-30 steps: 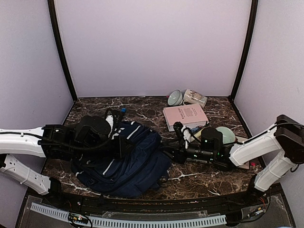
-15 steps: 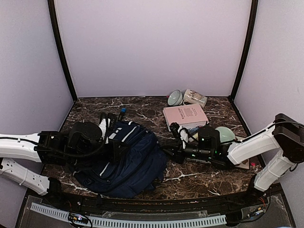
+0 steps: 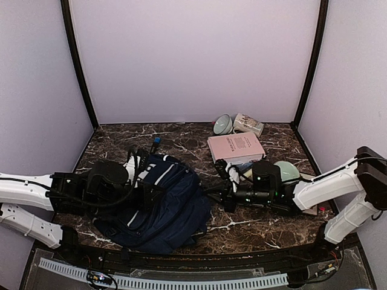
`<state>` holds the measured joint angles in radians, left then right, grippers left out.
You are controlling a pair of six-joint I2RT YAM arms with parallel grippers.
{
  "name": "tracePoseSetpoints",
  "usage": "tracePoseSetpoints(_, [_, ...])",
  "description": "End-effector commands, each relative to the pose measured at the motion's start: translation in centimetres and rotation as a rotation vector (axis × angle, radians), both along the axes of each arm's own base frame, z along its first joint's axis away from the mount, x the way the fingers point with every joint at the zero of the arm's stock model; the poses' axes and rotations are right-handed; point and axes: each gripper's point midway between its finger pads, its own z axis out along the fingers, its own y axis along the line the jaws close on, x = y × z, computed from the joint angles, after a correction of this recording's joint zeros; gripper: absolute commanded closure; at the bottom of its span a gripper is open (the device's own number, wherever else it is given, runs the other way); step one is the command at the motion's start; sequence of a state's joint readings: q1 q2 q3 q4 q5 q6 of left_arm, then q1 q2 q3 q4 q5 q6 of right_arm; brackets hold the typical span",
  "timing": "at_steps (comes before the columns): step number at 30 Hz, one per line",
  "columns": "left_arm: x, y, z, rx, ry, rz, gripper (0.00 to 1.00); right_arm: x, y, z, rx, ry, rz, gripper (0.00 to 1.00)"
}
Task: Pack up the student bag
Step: Grab the largest pocket of the student bag.
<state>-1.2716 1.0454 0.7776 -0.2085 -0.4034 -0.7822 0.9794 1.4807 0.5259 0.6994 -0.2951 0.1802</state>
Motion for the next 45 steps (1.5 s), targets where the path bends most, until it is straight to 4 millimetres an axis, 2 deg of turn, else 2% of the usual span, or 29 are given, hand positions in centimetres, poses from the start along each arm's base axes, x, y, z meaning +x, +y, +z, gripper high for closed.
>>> tracePoseSetpoints(1, [0.9, 0.4, 2.3, -0.076, -0.071, 0.030, 1.00, -1.0, 0.7, 1.9, 0.030, -0.033, 0.025, 1.00])
tracePoseSetpoints(6, [0.8, 0.6, 1.7, -0.059, -0.072, 0.029, 1.00, -2.0, 0.8, 2.2, 0.028, -0.041, 0.030, 1.00])
tracePoseSetpoints(8, [0.6, 0.4, 1.7, -0.064, -0.074, 0.010, 1.00, -1.7, 0.6, 2.1, 0.021, -0.047, 0.007, 0.99])
tracePoseSetpoints(9, [0.5, 0.2, 1.7, -0.064, -0.075, -0.001, 1.00, -1.2, 0.5, 2.0, 0.011, -0.047, -0.021, 0.91])
tracePoseSetpoints(11, [0.3, 0.1, 1.7, -0.066, -0.077, -0.020, 1.00, 0.2, 0.0, 1.5, -0.027, -0.054, -0.103, 0.63])
tracePoseSetpoints(13, [0.2, 0.0, 2.0, -0.065, -0.080, -0.030, 1.00, 1.9, -0.8, 1.1, -0.057, -0.087, -0.199, 0.45])
tracePoseSetpoints(15, [0.1, 0.1, 2.2, -0.064, -0.083, -0.036, 1.00, 2.8, -1.1, 0.7, -0.071, -0.100, -0.219, 0.37])
tracePoseSetpoints(18, [-0.1, 0.0, 2.5, -0.067, -0.086, -0.056, 1.00, 3.3, -0.8, 0.3, -0.074, -0.119, -0.190, 0.35])
tracePoseSetpoints(25, [-0.6, -0.2, 3.0, -0.075, -0.092, -0.093, 1.00, 3.3, 0.6, 0.9, -0.023, -0.145, -0.085, 0.38])
tracePoseSetpoints(29, [-0.8, -0.3, 2.9, -0.080, -0.090, -0.104, 1.00, 3.8, 1.5, 0.6, -0.035, -0.158, -0.068, 0.43])
tracePoseSetpoints(31, [-0.9, -0.4, 3.0, -0.084, -0.090, -0.112, 1.00, 4.0, 2.0, -0.3, -0.055, -0.156, -0.058, 0.45])
tracePoseSetpoints(34, [-1.0, -0.4, 2.9, -0.083, -0.089, -0.120, 1.00, 4.2, 2.2, -0.7, -0.067, -0.173, -0.049, 0.50])
tracePoseSetpoints(37, [-1.1, -0.4, 3.0, -0.083, -0.089, -0.125, 1.00, 3.4, 2.4, -0.6, -0.057, -0.183, 0.019, 0.52])
tracePoseSetpoints(41, [-1.1, -0.2, 3.0, -0.083, -0.092, -0.124, 1.00, 2.7, 2.6, -0.6, -0.059, -0.189, 0.080, 0.64])
tracePoseSetpoints(45, [-1.1, -0.2, 3.1, -0.085, -0.093, -0.129, 1.00, 3.0, 2.7, -0.9, -0.071, -0.183, 0.097, 0.85])
